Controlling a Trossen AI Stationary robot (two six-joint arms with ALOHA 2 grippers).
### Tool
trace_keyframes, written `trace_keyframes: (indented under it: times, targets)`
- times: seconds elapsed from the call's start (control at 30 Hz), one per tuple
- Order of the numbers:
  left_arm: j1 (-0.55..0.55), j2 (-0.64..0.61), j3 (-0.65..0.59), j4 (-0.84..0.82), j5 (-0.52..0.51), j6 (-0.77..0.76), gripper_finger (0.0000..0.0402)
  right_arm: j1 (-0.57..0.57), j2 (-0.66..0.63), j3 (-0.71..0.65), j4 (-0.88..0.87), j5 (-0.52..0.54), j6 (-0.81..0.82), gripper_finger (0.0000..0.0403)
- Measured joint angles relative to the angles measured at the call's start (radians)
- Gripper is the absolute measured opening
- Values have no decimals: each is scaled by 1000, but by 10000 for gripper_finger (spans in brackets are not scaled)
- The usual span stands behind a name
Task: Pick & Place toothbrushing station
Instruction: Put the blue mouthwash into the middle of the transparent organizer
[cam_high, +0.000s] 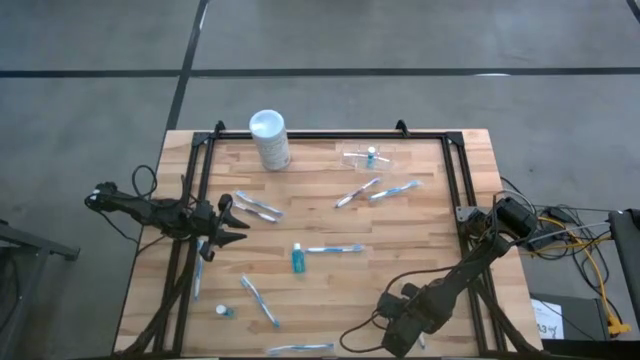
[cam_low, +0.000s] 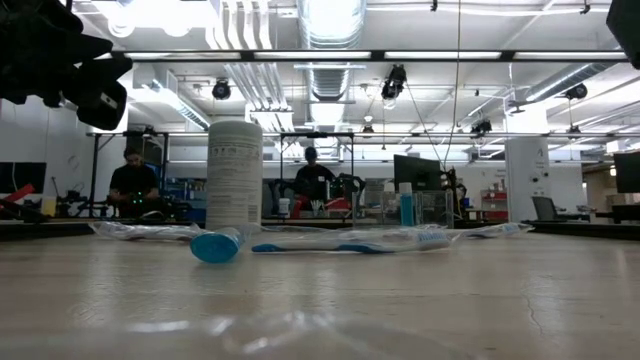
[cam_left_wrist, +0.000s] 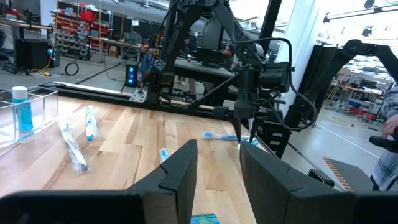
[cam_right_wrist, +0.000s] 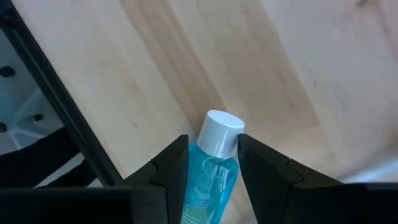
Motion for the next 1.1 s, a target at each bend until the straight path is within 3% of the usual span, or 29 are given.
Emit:
trace_keyframes:
  times: [0.27,0.8,1.1]
  targets:
    - [0,0,0,0,0,0,126,0,0,-83,157,-26,4,128]
    - [0,0,0,0,0,0,126,0,0,-89,165,-15,-6,102]
    - [0,0,0,0,0,0,126,0,-11,-58,165,87,-49,101]
